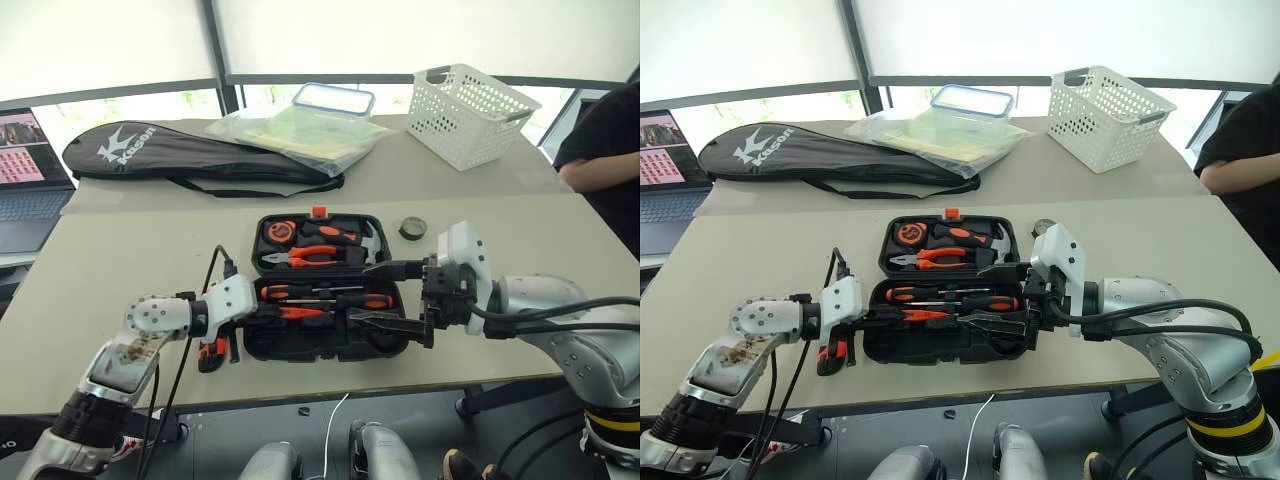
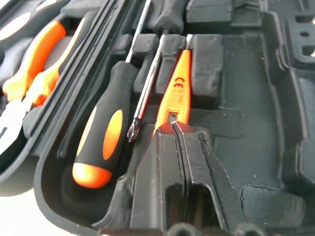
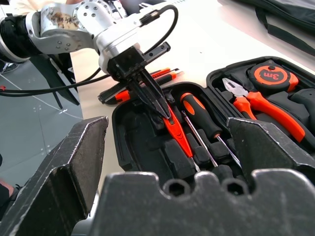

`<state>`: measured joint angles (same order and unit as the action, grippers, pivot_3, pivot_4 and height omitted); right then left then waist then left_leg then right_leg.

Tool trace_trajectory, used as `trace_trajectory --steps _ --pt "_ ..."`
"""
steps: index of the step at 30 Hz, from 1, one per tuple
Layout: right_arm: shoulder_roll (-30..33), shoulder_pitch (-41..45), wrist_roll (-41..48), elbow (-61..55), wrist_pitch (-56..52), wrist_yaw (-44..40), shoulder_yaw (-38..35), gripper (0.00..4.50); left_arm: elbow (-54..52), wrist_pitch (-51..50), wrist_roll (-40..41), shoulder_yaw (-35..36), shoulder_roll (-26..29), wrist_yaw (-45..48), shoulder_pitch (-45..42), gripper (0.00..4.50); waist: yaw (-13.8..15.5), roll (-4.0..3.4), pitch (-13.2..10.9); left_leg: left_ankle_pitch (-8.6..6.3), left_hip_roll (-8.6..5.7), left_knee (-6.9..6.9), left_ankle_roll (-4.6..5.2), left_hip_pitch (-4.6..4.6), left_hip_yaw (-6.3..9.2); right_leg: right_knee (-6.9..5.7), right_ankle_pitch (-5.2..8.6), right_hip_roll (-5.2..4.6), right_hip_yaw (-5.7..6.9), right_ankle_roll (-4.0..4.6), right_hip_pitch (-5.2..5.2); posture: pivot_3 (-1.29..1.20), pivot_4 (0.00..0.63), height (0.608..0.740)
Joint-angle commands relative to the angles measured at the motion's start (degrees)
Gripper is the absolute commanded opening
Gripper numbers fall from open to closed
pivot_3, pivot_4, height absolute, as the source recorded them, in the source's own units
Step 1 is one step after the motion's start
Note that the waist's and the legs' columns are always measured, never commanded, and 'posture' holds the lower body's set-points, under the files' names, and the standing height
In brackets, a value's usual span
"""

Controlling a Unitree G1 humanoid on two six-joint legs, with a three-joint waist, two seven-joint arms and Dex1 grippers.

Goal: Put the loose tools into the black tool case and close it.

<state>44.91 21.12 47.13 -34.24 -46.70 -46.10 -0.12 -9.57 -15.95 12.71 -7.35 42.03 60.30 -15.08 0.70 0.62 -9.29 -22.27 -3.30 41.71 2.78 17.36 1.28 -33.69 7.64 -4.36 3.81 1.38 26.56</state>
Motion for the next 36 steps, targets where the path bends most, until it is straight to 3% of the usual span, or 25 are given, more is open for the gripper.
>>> trace_trajectory --steps 1,7,11,14,17,20,21,27,30,36 --pt "-0.1 2.2 -0.8 -0.8 2.0 -2.1 0.7 4.50 -8.2 -10.6 8.1 7.5 4.1 0.6 1.7 0.06 -0.3 0.06 0.0 0.00 0.01 -0.01 0.00 0.01 0.00 -0.01 0.00 0.00 0.00 0.00 0.03 0.00 0.150 0.740" --pt "-0.2 6.3 -1.9 1.6 4.3 -7.7 2.5 4.50 -20.0 -25.8 18.6 28.1 8.3 -3.7 15.5 0.06 -1.5 0.07 -0.1 0.00 0.05 -0.13 -0.05 0.23 -0.09 -0.29 0.02 0.05 0.10 0.03 0.48 0.00 0.150 0.740" --pt "-1.2 9.9 -3.4 5.6 7.5 -14.1 5.3 4.50 -26.9 -35.5 20.6 56.1 1.6 -5.6 37.8 1.11 -2.4 0.10 -0.1 -0.02 0.09 -0.22 -0.08 0.21 -0.23 -0.22 0.02 0.13 0.08 0.04 0.52 0.00 0.150 0.740" --pt "-1.8 11.1 -5.1 7.2 9.5 -17.0 6.8 4.50 -29.7 -36.9 21.1 63.3 -1.9 -6.2 47.7 2.22 -2.2 0.12 -0.1 -0.02 0.10 -0.55 -0.11 0.01 -0.29 -0.05 0.07 0.13 0.12 0.07 0.44 0.00 0.150 0.740" --pt "-2.4 11.8 -6.3 8.3 10.8 -19.0 7.8 4.50 -32.2 -40.3 21.3 64.3 -3.2 -9.5 51.7 3.34 -0.3 0.12 -0.1 0.00 0.04 -0.52 -0.16 -0.04 -0.19 0.10 0.16 0.08 0.18 0.12 0.25 0.00 0.150 0.740" --pt "-2.7 11.5 -7.3 9.1 11.9 -20.3 8.2 4.50 -34.8 -48.4 24.5 62.5 -1.6 -15.7 46.9 4.37 0.7 0.12 -0.1 -0.02 0.00 -0.50 -0.15 -0.17 0.03 0.12 0.18 0.05 0.18 0.09 -0.10 0.00 0.150 0.740" --pt "-2.8 11.2 -7.6 9.2 12.3 -20.6 8.3 4.50 -35.0 -51.5 25.6 61.6 -0.7 -17.7 44.0 4.49 0.9 0.12 -0.1 -0.02 0.00 -0.48 -0.15 -0.21 0.07 0.12 0.18 0.06 0.18 0.09 -0.16 0.00 0.150 0.740" --pt "-3.2 8.5 -9.8 8.4 14.4 -20.1 7.7 4.50 -33.8 -75.7 28.5 51.0 3.2 -29.4 22.6 4.49 0.0 0.20 -0.1 0.06 -0.05 -0.47 -0.28 -0.42 0.17 -0.36 0.18 0.05 0.02 0.12 -0.19 0.00 0.150 0.740" --pt "-3.1 5.4 -11.3 5.9 15.4 -18.4 7.3 4.50 -28.5 -76.5 28.1 42.1 0.4 -39.2 12.5 4.49 -0.8 0.22 0.0 0.06 -0.07 -0.64 -0.31 -0.49 0.14 -0.34 0.20 0.07 0.09 0.13 -0.13 0.00 0.150 0.740" --pt "-3.8 2.5 -11.7 1.8 14.4 -14.7 6.8 4.50 -22.6 -76.5 32.0 33.3 -0.5 -47.6 7.5 4.49 -1.8 0.25 -0.1 0.03 -0.11 -0.86 -0.58 -0.82 0.12 -0.34 0.32 0.13 0.20 0.32 -0.13 0.00 0.150 0.740"
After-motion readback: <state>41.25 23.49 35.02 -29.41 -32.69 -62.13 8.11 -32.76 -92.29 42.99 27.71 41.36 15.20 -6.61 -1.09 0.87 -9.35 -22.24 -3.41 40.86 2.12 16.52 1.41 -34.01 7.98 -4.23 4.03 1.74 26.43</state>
